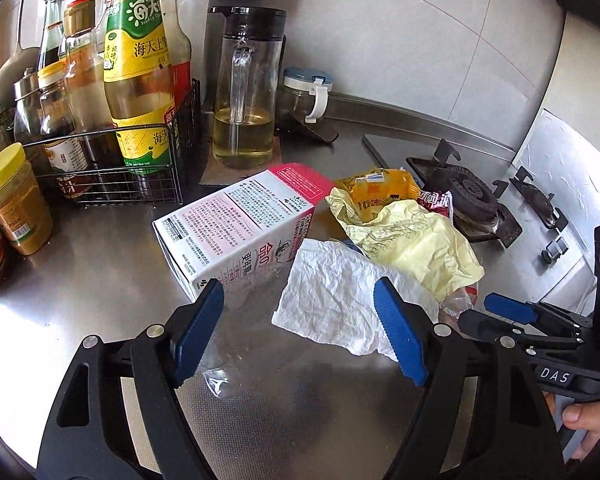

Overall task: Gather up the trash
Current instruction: 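Grasp the white tissue with the left tool while the right tool grasps a printed wrapper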

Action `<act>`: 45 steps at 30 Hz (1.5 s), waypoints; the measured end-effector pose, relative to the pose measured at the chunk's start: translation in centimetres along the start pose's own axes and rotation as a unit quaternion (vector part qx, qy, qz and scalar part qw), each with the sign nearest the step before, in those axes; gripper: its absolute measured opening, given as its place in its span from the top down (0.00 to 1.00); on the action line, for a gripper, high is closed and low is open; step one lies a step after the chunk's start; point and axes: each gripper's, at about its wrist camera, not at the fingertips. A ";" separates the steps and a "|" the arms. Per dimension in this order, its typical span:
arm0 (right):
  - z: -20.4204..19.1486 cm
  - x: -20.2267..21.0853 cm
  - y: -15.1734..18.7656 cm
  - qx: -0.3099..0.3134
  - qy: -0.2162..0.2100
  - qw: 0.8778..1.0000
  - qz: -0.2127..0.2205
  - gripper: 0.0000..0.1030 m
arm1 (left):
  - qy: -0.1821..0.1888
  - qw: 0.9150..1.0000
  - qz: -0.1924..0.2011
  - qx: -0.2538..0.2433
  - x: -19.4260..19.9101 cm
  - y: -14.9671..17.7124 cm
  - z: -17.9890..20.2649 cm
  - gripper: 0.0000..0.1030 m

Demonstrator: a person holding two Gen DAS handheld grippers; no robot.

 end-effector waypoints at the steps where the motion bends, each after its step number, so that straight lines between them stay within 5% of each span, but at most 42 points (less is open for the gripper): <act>1: 0.1 -0.3 0.0 -0.001 -0.002 1.000 -0.006 0.44 | 0.002 1.000 -0.001 -0.002 -0.2 -0.1 0.0 0.30; 3: 0.1 -0.6 0.0 0.004 0.000 1.000 -0.010 0.59 | 0.007 1.000 -0.004 -0.008 -0.4 -0.3 0.2 0.37; 7: 0.4 -0.9 -0.1 0.002 0.001 1.000 -0.013 0.87 | 0.018 0.999 -0.014 -0.024 -0.7 -0.4 0.9 0.70; 11: 0.4 -0.6 -0.1 0.001 0.004 1.000 -0.007 0.95 | 0.023 0.999 -0.011 -0.035 -0.4 -0.4 1.6 0.93; 29: 0.4 6.8 1.9 -0.009 0.037 0.997 0.069 0.98 | 0.043 0.997 0.058 -0.041 7.4 -1.1 3.2 0.98; 45: -1.0 14.0 9.9 -0.022 0.051 0.993 0.100 0.98 | 0.072 0.994 0.061 -0.059 14.7 6.2 6.3 0.98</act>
Point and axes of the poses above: each gripper's, at about its wrist camera, not at the fingertips, and x roughly against the way its jaws point, z to its right, y to its underside, and after that the axes turned 6 degrees about -x, right-handed
